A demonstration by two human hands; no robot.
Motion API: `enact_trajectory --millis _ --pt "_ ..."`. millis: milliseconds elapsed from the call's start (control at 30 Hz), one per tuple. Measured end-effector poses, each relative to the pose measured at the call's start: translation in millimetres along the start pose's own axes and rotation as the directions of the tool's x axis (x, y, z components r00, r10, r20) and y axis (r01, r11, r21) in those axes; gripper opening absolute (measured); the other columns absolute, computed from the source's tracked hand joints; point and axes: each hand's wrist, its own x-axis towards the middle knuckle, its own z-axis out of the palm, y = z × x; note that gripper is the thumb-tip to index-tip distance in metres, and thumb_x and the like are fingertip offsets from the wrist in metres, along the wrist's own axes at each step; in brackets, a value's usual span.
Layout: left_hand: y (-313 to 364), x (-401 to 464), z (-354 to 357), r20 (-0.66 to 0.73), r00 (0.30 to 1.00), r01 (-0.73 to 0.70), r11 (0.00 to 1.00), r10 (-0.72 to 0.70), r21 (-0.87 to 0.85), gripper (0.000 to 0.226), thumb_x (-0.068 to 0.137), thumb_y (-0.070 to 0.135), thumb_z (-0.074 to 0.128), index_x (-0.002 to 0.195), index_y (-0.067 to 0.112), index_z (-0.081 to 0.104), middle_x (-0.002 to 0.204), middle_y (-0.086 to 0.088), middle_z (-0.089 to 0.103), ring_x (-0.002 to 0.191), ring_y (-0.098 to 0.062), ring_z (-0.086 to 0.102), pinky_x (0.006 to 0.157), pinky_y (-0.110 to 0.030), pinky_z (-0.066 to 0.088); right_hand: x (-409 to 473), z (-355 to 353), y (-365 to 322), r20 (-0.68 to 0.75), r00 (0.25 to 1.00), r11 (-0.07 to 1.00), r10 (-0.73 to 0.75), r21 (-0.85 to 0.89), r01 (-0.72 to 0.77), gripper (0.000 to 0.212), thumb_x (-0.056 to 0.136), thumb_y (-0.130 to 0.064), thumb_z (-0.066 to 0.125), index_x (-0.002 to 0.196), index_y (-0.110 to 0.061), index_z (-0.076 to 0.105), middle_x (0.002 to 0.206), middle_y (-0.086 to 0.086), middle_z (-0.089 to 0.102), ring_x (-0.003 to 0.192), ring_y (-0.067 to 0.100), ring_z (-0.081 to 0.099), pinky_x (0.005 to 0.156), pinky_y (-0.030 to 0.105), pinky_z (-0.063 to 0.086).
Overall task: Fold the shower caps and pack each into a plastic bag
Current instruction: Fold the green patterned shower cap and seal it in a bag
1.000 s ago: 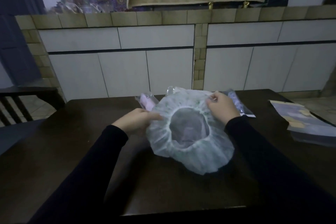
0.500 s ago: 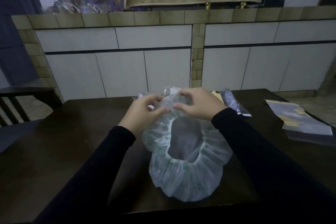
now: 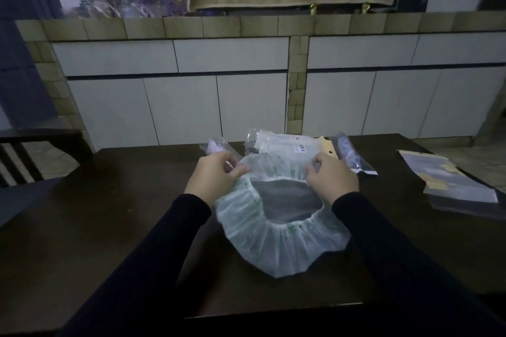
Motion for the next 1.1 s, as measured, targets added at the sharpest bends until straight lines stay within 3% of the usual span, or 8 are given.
enact_trajectory --millis 133,267,400,500,700,833,967,1100 --pt "-1 -1 3 0.060 0.978 -0.193 0.977 0.198 -0.092 0.023 0.075 0.038 0.079 0.066 0.028 0.060 0.063 0.011 0.054 0.056 -0.002 0.043 0.057 -0.021 0.037 5 -12 -16 0.150 0.908 0.920 -0.391 0.057 0.387 0.070 0.074 -0.011 0.054 0.138 -0.034 0.039 0.142 -0.006 0.043 0.132 0.018 0.034 0.108 0.047 0.028" --pt "3 -3 0 0.015 0.947 -0.316 0.939 0.321 -0.138 0.019 0.075 0.041 0.077 0.066 0.034 0.062 0.059 0.013 0.055 0.059 -0.001 0.044 0.062 -0.021 0.035 10 -11 -42 0.164 0.789 0.803 -0.592 0.206 0.560 0.032 0.091 -0.035 0.055 0.123 -0.032 0.058 0.128 -0.012 0.057 0.122 0.009 0.045 0.104 0.036 0.032" --pt "12 -5 -13 0.210 0.976 -0.038 0.997 0.053 -0.073 0.041 0.073 0.065 0.065 0.081 0.025 0.067 0.075 0.009 0.064 0.064 0.002 0.056 0.058 -0.015 0.040 16 0 -45 0.051 0.855 0.826 -0.516 0.293 0.481 0.019 0.093 -0.032 0.057 0.086 -0.016 0.064 0.088 -0.003 0.065 0.086 0.014 0.057 0.079 0.032 0.044" --pt "9 -6 -19 0.438 0.892 0.090 0.993 -0.113 0.073 0.049 0.075 0.062 0.065 0.057 0.018 0.053 0.051 0.007 0.052 0.044 -0.006 0.049 0.047 -0.019 0.039 18 4 -32 -0.048 0.910 0.868 -0.413 0.283 0.409 0.017 0.094 -0.033 0.055 0.082 -0.021 0.060 0.080 -0.007 0.060 0.079 0.012 0.054 0.068 0.026 0.038" --pt "-11 1 -8 0.173 0.985 -0.019 0.999 0.014 0.029 0.050 0.083 0.046 0.069 0.048 0.017 0.047 0.047 0.004 0.045 0.044 -0.010 0.038 0.045 -0.022 0.027 19 8 -5 -0.161 0.978 0.979 -0.134 0.130 0.156 0.041 0.094 -0.045 0.050 0.065 -0.015 0.049 0.061 -0.002 0.051 0.066 0.024 0.051 0.050 0.028 0.030" --pt "-7 0 -9 0.296 0.953 0.102 0.988 -0.065 -0.113 0.042 0.089 0.045 0.061 0.055 0.021 0.062 0.048 0.007 0.054 0.046 -0.012 0.046 0.052 -0.025 0.037 21 4 -6 -0.063 0.984 0.938 -0.167 0.297 0.178 0.025 0.094 -0.045 0.049 0.086 -0.024 0.061 0.084 -0.001 0.066 0.082 0.020 0.059 0.070 0.034 0.048" --pt "8 -3 -23 0.592 0.783 0.509 0.743 -0.190 -0.434 0.059 0.072 0.065 0.066 0.103 0.015 0.070 0.093 -0.008 0.074 0.081 -0.025 0.070 0.069 -0.033 0.055 23 -3 -6 -0.136 0.987 0.969 -0.085 0.221 0.114 0.028 0.093 -0.045 0.049 0.095 -0.023 0.066 0.094 0.001 0.069 0.092 0.022 0.060 0.078 0.034 0.049" --pt "17 -5 -13 0.513 0.835 0.434 0.813 -0.201 -0.387 0.029 0.082 0.020 0.075 0.107 0.010 0.064 0.090 -0.004 0.071 0.064 -0.013 0.065 0.052 -0.023 0.051 24 -4 -8 -0.064 0.928 0.926 -0.366 0.072 0.370 0.027 0.092 -0.026 0.052 0.118 -0.024 0.058 0.117 -0.003 0.062 0.112 0.019 0.052 0.099 0.040 0.037"
